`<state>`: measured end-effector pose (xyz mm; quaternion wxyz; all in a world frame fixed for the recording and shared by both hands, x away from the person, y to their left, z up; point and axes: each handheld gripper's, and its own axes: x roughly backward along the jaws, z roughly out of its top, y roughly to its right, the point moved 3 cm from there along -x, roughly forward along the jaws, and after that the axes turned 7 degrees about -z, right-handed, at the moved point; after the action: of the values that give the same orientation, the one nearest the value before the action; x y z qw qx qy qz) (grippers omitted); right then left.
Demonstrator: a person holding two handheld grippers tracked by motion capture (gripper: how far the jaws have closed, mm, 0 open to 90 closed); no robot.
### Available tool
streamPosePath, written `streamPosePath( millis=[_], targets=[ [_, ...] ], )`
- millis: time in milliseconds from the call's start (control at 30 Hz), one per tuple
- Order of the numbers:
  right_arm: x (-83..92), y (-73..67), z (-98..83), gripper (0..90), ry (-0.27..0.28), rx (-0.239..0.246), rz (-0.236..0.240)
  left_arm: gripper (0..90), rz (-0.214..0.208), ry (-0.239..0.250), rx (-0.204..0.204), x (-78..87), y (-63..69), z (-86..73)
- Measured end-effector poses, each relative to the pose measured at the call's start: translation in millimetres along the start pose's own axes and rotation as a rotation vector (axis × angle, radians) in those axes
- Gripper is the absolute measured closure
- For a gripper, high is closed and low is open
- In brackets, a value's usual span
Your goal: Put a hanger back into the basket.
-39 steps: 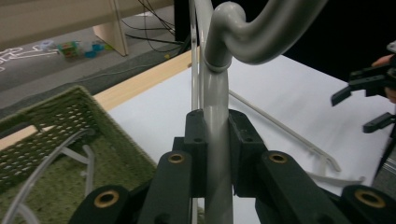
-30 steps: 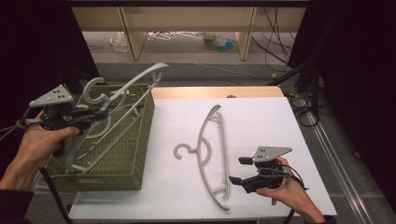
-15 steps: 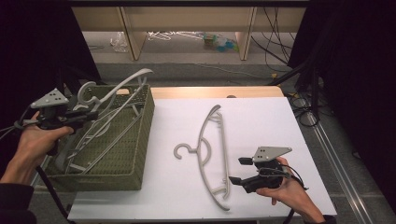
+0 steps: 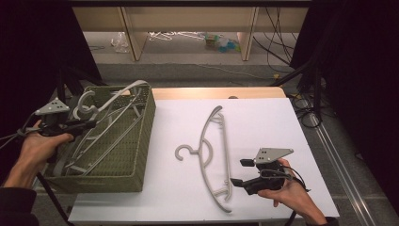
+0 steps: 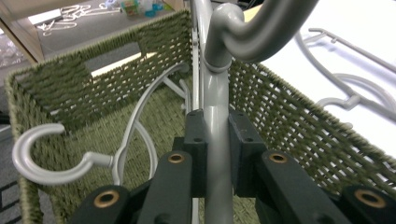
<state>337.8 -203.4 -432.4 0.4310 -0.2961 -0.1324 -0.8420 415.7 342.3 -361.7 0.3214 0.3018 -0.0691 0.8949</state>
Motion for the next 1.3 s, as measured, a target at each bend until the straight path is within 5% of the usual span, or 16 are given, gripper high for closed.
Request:
streamPosePath(
  millis=[567,667,833,1100,1300],
  targets=[
    [-0.3,0.2,-0.5,24.5,-0.005,-0.004,0.003,79.0,-0.026,-0.081,0.054,-30.7,-6.0,-20.9],
    [-0.3,0.7,-0.5,24.5,-0.004,-0.002,0.003,79.0,-0.033,-0.129,0.028,-33.3,-9.0,-23.8],
    [-0.7,1.0,-0.7,24.4,-0.001,0.002,0.002,79.0,-0.033,-0.131,0.068,-44.2,-11.3,-31.4],
    [-0.7,1.1,-0.8,24.4,-0.001,0.001,0.003,77.5,0.028,-0.142,0.138,-50.8,-21.8,-43.1],
    [-1.5,0.7,-1.2,24.4,-0.004,0.000,0.001,76.2,0.101,-0.097,0.210,-52.2,-27.5,-46.4]
  ],
)
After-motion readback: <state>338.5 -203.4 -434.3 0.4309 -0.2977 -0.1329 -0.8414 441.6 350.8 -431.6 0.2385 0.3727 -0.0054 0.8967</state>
